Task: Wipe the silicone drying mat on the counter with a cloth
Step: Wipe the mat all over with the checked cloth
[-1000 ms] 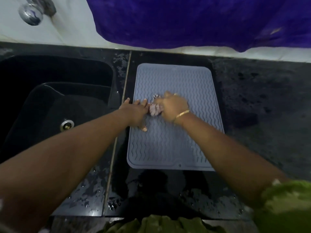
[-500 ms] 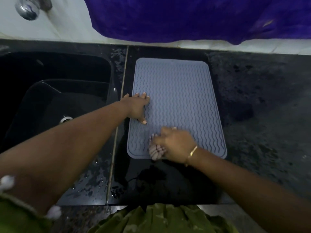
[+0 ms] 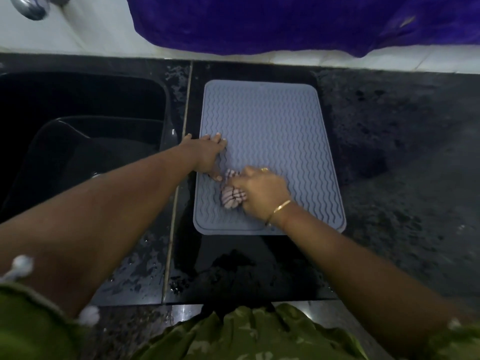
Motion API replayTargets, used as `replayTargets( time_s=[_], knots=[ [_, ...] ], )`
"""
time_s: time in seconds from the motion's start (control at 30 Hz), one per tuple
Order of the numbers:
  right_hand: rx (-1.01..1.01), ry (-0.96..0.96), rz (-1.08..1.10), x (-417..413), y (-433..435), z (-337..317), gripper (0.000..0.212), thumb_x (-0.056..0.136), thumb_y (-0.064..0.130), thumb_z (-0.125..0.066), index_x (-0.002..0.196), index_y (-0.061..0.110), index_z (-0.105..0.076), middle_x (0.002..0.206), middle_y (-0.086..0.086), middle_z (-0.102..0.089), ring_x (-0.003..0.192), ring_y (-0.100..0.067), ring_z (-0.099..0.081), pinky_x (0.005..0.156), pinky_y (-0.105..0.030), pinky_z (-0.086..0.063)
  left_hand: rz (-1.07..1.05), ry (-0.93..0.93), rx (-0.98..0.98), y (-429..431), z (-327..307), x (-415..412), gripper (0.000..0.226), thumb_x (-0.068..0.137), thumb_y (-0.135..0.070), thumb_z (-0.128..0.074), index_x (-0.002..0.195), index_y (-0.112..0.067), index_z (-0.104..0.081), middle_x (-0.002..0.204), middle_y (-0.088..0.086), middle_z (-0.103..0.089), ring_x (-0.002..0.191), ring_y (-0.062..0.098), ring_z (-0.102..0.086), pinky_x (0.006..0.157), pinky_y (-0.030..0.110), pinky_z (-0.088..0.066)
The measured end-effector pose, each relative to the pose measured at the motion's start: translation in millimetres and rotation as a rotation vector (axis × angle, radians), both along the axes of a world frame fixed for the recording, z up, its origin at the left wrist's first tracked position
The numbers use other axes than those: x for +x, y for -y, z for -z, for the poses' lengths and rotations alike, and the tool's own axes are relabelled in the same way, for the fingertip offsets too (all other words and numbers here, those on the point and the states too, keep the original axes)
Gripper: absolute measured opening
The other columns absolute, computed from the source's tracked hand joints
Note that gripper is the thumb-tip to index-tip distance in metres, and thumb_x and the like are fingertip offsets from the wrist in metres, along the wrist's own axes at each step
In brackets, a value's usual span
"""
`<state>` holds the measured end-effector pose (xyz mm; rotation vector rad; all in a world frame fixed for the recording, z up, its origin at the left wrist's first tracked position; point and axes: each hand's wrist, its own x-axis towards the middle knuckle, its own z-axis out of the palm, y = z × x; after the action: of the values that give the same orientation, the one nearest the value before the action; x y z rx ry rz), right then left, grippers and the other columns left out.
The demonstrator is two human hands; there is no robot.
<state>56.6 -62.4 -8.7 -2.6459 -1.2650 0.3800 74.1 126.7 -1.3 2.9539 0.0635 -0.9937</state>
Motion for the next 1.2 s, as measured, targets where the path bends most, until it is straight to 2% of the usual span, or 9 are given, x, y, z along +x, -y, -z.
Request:
replayTargets(
  time_s=[0.27,0.43,0.53,0.63,0.73,0.83,0.93,1.07,1.2],
  knots=[
    [0.023,-0.272,0.03,-32.5,27.1,-11.4,0.038,0.079,0.015,-0.059,0.114,0.027,-0.067,0.109,-0.003,-0.067,0.099,-0.024,-0.063,0.081,-0.032,-0.053,-0.022,-0.018,-0.094,-1.6,1.2,-4.5,0.107,0.082,-0.048,-0.067,0.152,-0.018,0.009,0.159,0.003,0.015,0.148,0.024,0.007,0.116,0.051,0.004],
    [0.525,-0.679,0.433,10.8,21.7,-19.4,0.029,0.073,0.004,-0.069,0.096,0.021,-0.072,0.098,-0.005,-0.074,0.09,-0.022,-0.069,0.087,-0.042,-0.056,0.019,-0.003,-0.067,-1.6,-1.0,-8.0,0.107,0.08,-0.049,-0.069,0.153,-0.017,0.003,0.16,0.004,0.009,0.148,0.023,0.001,0.117,0.05,0.0],
    [0.675,-0.725,0.602,51.8,11.3,-39.8,0.032,0.079,0.003,-0.069,0.108,0.015,-0.061,0.098,-0.004,-0.068,0.09,-0.018,-0.063,0.081,-0.027,-0.053,-0.009,0.021,-0.039,0.1,-7.9,4.5,0.1,0.068,-0.052,-0.077,0.149,-0.02,-0.026,0.155,0.003,-0.026,0.14,0.023,-0.029,0.115,0.047,-0.014],
    [0.728,-0.817,0.675,93.2,-4.5,-51.5,0.034,0.079,0.01,-0.071,0.106,0.019,-0.052,0.103,-0.004,-0.065,0.1,-0.024,-0.063,0.09,-0.04,-0.053,-0.126,0.145,-0.128,4.2,-15.5,23.0,0.081,0.061,-0.053,-0.081,0.127,-0.02,-0.05,0.127,0.003,-0.053,0.115,0.022,-0.051,0.1,0.04,-0.041],
    [0.649,-0.552,0.615,129.1,-21.8,-50.8,0.029,0.08,0.017,-0.071,0.102,0.021,-0.052,0.101,-0.004,-0.064,0.098,-0.023,-0.061,0.085,-0.034,-0.05,-0.148,0.181,-0.229,12.3,-10.3,33.9,0.108,0.056,-0.051,-0.086,0.142,-0.012,-0.033,0.144,0.008,-0.037,0.131,0.026,-0.039,0.109,0.041,-0.036],
    [0.58,-0.174,0.53,163.3,-33.8,-50.5,0.03,0.082,0.011,-0.065,0.11,0.018,-0.057,0.107,-0.007,-0.066,0.098,-0.026,-0.062,0.076,-0.031,-0.049,-0.061,0.04,-0.098,21.2,1.6,37.8,0.135,0.06,-0.058,-0.08,0.152,-0.009,0.007,0.16,0.01,0.007,0.147,0.033,0.001,0.12,0.045,-0.005],
    [0.405,0.158,0.492,193.2,-42.8,-42.3,0.049,0.082,0.01,-0.059,0.129,0.022,-0.051,0.128,-0.007,-0.056,0.119,-0.029,-0.049,0.101,-0.044,-0.04,-0.011,-0.008,0.039,27.2,2.5,44.3,0.136,0.062,-0.062,-0.076,0.151,-0.009,0.013,0.159,0.009,0.014,0.146,0.034,0.009,0.119,0.048,0.006],
    [-0.032,0.245,0.397,220.7,-45.5,-15.3,0.055,0.084,0.014,-0.06,0.136,0.024,-0.045,0.14,-0.009,-0.046,0.137,-0.03,-0.031,0.11,-0.056,-0.022,-0.014,-0.08,0.137,38.1,-1.5,53.0,0.139,0.061,-0.06,-0.079,0.15,-0.007,0.013,0.159,0.011,0.014,0.146,0.035,0.006,0.119,0.049,0.002],
    [-0.182,0.198,0.545,210.4,-76.7,0.5,0.039,0.088,0.017,-0.056,0.126,0.011,-0.052,0.127,-0.016,-0.056,0.123,-0.039,-0.047,0.101,-0.057,-0.037,-0.027,-0.111,0.154,43.9,-4.0,58.0,0.138,0.063,-0.053,-0.081,0.149,-0.005,0.015,0.158,0.012,0.016,0.146,0.038,0.006,0.12,0.044,0.0]
  ],
)
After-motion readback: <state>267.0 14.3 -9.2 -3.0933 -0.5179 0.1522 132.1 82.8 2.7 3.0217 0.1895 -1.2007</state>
